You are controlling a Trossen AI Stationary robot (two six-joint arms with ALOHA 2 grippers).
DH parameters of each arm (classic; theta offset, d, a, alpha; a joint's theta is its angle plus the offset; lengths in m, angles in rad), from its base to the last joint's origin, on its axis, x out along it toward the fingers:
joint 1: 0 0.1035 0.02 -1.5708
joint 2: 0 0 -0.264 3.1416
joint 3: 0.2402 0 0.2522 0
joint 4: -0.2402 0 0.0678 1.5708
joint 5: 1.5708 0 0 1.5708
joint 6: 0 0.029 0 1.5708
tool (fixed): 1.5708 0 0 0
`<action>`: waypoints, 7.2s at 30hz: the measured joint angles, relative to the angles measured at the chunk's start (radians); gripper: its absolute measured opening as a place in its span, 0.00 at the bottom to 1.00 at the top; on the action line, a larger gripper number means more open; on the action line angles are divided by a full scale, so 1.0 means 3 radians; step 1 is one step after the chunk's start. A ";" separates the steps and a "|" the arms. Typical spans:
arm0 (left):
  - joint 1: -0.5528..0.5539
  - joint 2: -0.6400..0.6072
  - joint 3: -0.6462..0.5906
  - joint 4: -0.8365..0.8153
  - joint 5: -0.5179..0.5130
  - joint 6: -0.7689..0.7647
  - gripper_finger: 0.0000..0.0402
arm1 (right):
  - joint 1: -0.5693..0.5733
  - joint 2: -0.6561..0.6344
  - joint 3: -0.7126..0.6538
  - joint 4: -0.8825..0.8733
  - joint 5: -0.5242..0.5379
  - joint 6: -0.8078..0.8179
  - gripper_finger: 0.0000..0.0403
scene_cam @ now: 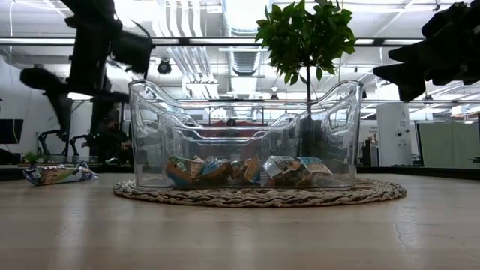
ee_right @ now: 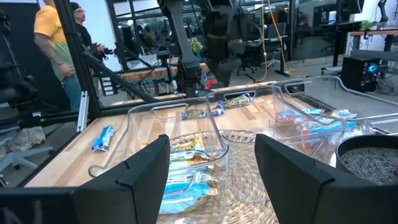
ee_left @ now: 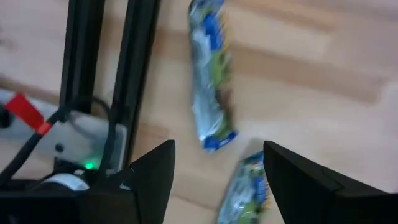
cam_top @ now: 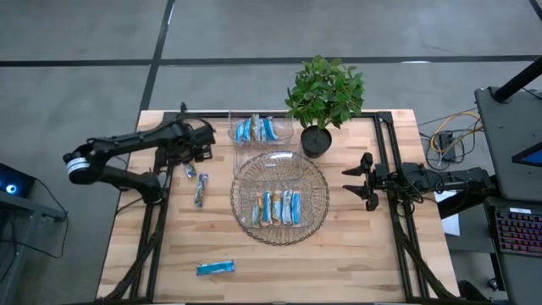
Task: Pick and place Granola Bars by type
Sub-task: Put the blue granola bar into the middle transparent bin
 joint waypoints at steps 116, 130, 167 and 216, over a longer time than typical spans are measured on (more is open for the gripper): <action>-0.1323 0.2000 0.2917 0.0215 -0.0183 -0.0111 0.00 | 0.0000 0.0000 0.0000 -0.0001 0.0001 0.0000 0.56; -0.1305 0.2976 0.3845 0.0318 -0.0022 -0.0086 0.00 | 0.0000 -0.0001 0.0000 -0.0003 0.0000 0.0000 0.56; -0.1216 0.3369 0.3461 0.1093 0.0307 -0.0192 0.00 | 0.0000 0.0000 0.0000 -0.0002 0.0000 0.0000 0.56; -0.1252 0.1049 0.1721 0.0305 -0.0122 0.0046 0.71 | 0.0000 -0.0003 -0.0001 -0.0001 0.0000 0.0000 0.56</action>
